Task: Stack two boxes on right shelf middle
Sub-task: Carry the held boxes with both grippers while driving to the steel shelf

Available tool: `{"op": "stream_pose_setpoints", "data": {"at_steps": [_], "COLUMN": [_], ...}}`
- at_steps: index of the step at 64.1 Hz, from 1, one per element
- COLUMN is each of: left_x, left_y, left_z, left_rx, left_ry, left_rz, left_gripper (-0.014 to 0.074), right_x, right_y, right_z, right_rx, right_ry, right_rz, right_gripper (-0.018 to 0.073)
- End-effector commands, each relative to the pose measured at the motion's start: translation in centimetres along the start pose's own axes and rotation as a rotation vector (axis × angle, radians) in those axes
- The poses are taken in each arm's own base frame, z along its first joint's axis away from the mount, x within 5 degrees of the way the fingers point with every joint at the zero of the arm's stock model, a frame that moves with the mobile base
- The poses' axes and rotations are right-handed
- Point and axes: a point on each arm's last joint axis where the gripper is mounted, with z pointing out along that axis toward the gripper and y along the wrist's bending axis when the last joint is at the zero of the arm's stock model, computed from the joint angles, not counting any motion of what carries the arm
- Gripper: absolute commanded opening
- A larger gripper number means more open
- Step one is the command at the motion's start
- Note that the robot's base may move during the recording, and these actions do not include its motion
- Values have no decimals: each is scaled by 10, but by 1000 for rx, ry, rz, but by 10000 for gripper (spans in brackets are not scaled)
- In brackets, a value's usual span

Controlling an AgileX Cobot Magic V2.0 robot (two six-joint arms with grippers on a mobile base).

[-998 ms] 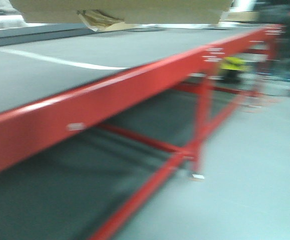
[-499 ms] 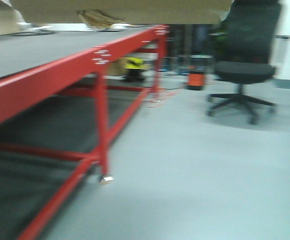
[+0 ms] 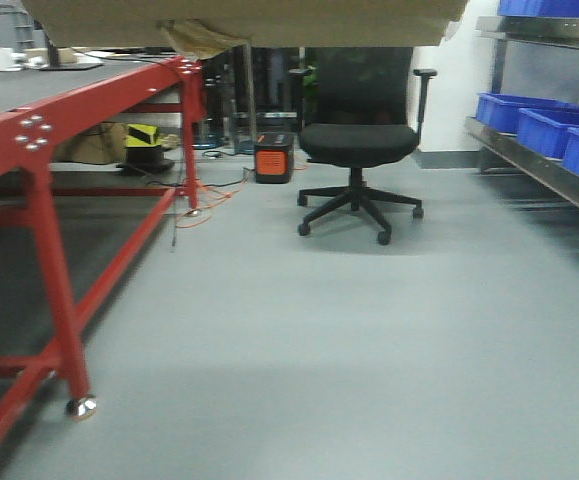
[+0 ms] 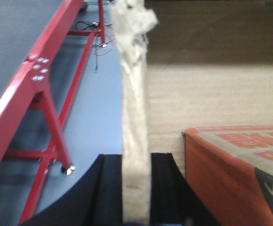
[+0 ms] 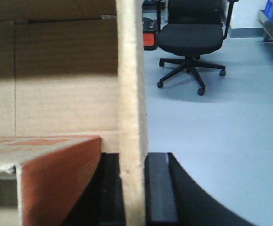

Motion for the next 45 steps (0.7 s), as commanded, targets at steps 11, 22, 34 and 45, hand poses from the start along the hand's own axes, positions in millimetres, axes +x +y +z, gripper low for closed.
{"op": "stream_pose_setpoints", "data": {"at_steps": [11,22,34,45], "left_x": [-8,-8,-8,-8], "left_y": [6,6,6,6], "left_z": [-5,-5,-5,-5], "left_rx": [-30,-30,-31,-31], "left_ry": [-57,-57,-58,-58], "left_rz": [13,13,14,14], "left_gripper": [-111,-111,-111,-111], "right_x": [-13,-13,-13,-13], "right_y": [-3,-3,-3,-3], "right_z": [-9,-9,-9,-9], "right_rx": [-10,-10,-10,-10], "right_ry": [-85,-85,-85,-85], "right_rz": [-14,-14,-14,-14], "right_gripper": [-153,-153,-153,-153]}}
